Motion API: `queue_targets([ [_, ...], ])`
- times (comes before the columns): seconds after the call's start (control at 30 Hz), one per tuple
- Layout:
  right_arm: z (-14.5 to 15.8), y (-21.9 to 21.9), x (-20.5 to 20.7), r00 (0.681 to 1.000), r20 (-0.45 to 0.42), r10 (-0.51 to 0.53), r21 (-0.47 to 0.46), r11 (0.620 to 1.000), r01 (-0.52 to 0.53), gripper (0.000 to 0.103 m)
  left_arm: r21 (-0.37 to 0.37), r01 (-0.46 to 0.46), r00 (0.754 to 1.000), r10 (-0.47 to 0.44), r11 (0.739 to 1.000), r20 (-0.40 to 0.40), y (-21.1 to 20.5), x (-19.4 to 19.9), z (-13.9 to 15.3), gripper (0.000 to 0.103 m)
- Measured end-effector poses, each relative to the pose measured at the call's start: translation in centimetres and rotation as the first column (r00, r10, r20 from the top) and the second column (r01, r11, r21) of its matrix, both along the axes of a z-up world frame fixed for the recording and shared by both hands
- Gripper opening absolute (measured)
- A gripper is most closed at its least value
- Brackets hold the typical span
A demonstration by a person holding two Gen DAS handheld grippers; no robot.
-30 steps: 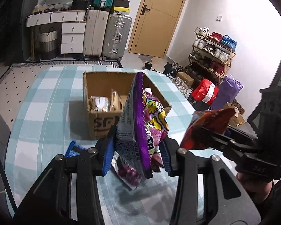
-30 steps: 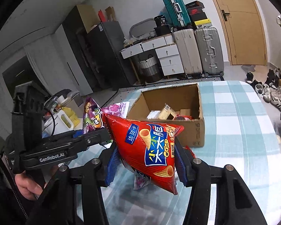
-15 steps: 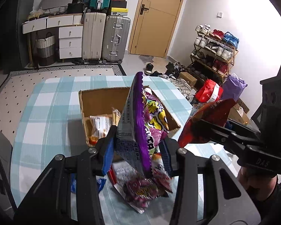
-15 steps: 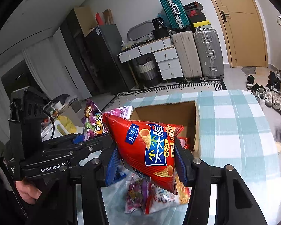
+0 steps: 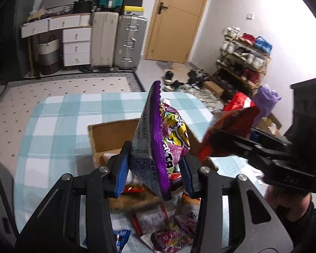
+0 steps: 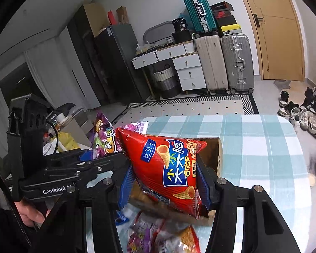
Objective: Organize snacks
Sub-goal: 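Carry both bags into the cardboard box and open both grippers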
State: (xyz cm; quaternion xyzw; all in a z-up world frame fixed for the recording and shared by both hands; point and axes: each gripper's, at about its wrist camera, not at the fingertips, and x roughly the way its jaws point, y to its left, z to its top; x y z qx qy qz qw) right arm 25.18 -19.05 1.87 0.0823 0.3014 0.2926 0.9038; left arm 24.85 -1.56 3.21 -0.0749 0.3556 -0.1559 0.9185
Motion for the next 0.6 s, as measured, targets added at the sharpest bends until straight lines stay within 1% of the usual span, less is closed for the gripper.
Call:
queue_targets([
  [0.1, -0.4, 0.2, 1.7, 1.000, -0.009, -0.003, 0.001, 1.000, 0.003, 0.053, 0.009, 0.004, 1.000, -0.004, 1.000, -0.002, 0.2, 1.3, -0.4, 0.040],
  [0.2, -1.1, 0.4, 2.9, 1.000, -0.018, -0.006, -0.009, 1.000, 0.006, 0.053, 0.005, 0.005, 1.000, -0.005, 1.000, -0.022, 0.5, 2.7, -1.3, 0.040],
  [0.4, -2.7, 0.8, 5.1, 0.999, -0.037, -0.002, -0.025, 1.000, 0.001, 0.053, 0.006, 0.013, 0.997, -0.013, 1.000, -0.079, 0.6, 5.4, -4.1, 0.040],
  [0.6, -4.7, 1.2, 6.6, 0.998, -0.061, 0.000, -0.045, 0.999, -0.003, 0.053, -0.005, 0.028, 0.993, -0.029, 1.000, -0.111, 0.4, 7.2, -6.3, 0.040],
])
